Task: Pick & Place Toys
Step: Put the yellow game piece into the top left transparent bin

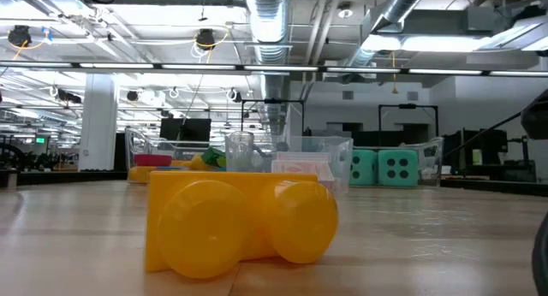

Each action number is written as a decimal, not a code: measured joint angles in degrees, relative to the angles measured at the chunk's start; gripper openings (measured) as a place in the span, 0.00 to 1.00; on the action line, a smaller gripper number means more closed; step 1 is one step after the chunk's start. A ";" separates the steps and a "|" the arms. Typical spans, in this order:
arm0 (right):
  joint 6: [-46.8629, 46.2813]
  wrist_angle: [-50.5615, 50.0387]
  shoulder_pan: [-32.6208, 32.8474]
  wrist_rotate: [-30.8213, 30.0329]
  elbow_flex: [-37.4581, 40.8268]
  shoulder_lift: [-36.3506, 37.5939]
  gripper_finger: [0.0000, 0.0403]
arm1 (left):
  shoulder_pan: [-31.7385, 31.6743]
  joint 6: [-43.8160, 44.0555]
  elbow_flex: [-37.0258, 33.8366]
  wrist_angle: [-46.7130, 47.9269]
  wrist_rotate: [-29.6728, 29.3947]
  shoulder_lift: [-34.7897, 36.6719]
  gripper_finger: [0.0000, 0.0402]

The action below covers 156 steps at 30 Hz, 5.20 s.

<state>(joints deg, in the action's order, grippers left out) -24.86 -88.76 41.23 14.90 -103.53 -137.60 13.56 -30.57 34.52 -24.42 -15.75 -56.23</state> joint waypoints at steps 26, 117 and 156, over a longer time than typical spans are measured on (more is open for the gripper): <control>-13.07 4.06 1.67 -54.82 -13.11 11.25 0.31 | 0.00 0.00 0.01 0.50 -0.13 -0.02 0.96; 42.18 79.57 -19.40 -36.80 -12.45 8.31 0.31 | -3.45 23.94 -6.44 16.40 -3.21 24.74 0.96; 20.77 34.67 -11.36 -48.59 3.45 58.08 0.31 | -3.45 25.49 -6.35 16.28 -3.02 21.65 0.96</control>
<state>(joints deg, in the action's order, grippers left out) -4.09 -54.09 29.87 -33.69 -100.09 -79.52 10.11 -5.08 28.16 -8.13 -18.76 -34.57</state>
